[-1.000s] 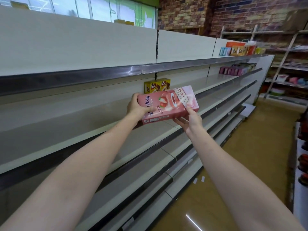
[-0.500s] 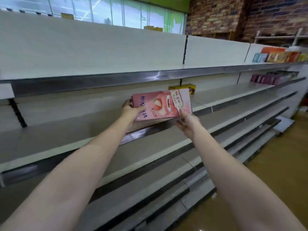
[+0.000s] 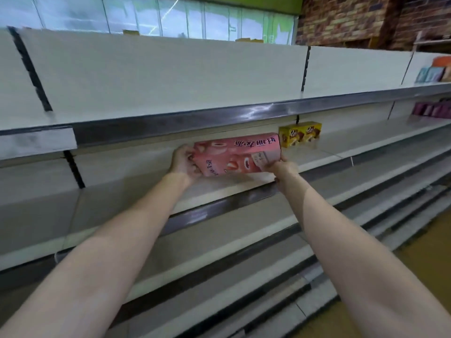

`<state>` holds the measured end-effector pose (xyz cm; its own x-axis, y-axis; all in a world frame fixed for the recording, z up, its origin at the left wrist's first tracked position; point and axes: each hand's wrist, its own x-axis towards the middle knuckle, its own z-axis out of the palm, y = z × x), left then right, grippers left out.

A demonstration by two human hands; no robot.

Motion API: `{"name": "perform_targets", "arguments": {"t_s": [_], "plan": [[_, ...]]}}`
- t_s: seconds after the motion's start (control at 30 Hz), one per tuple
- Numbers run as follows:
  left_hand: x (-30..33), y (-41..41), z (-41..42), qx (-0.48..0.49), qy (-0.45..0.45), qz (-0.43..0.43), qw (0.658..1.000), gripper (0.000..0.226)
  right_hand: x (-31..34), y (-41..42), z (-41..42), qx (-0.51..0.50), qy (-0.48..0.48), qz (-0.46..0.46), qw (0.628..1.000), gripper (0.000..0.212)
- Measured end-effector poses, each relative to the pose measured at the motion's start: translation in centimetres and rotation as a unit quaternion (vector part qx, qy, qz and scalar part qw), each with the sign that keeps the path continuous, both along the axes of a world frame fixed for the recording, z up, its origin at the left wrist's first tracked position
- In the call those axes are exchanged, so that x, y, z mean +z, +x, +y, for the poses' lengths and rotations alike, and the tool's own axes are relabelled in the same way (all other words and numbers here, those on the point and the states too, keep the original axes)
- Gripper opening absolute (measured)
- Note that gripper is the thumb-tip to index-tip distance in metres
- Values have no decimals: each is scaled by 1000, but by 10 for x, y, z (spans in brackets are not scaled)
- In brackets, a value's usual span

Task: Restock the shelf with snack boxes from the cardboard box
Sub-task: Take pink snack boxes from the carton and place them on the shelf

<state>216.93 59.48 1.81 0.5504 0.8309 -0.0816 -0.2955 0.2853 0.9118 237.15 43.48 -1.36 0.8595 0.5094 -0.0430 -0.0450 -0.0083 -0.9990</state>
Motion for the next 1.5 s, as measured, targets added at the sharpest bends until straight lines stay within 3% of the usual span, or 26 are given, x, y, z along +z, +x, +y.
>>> {"name": "perform_targets", "arguments": {"t_s": [0.07, 0.17, 0.27, 0.33, 0.47, 0.6, 0.7, 0.77, 0.9, 1.03, 1.1, 1.2, 1.37, 1.5], "plan": [[1, 1, 7, 1, -24, -29, 999, 17, 0, 3, 4, -2, -6, -6, 1000, 50], [-1, 6, 22, 33, 12, 1, 999, 34, 3, 18, 12, 41, 12, 26, 999, 50], [-2, 8, 32, 86, 47, 17, 995, 13, 13, 29, 20, 83, 68, 72, 992, 33], [-1, 13, 29, 51, 44, 5, 998, 19, 20, 29, 28, 109, 95, 86, 986, 26], [-4, 24, 28, 28, 91, 76, 993, 20, 16, 52, 51, 138, 110, 63, 982, 63], [-11, 37, 35, 21, 160, 97, 982, 44, 17, 69, 55, 168, 136, 49, 975, 53], [-11, 47, 36, 29, 154, 94, 983, 56, 10, 84, 62, 209, 108, 28, 972, 65], [-10, 52, 34, 43, 132, 78, 987, 51, 9, 94, 67, 222, 82, 19, 971, 65], [-13, 64, 34, 137, 123, 37, 982, 47, 17, 103, 74, 241, 12, -15, 970, 35], [-20, 76, 35, 231, 74, 23, 970, 89, 12, 105, 79, 361, -55, -68, 928, 35], [-19, 78, 27, 230, 52, 22, 972, 77, 10, 103, 77, 414, -92, -90, 901, 30], [-15, 82, 21, 215, 55, 32, 975, 36, 14, 102, 76, 432, -102, -111, 889, 31], [6, 95, 16, 193, 108, 32, 975, 36, 22, 99, 80, 451, -115, -138, 874, 54], [12, 105, 15, 179, 107, 45, 977, 22, 24, 99, 80, 463, -122, -131, 868, 67]]}}
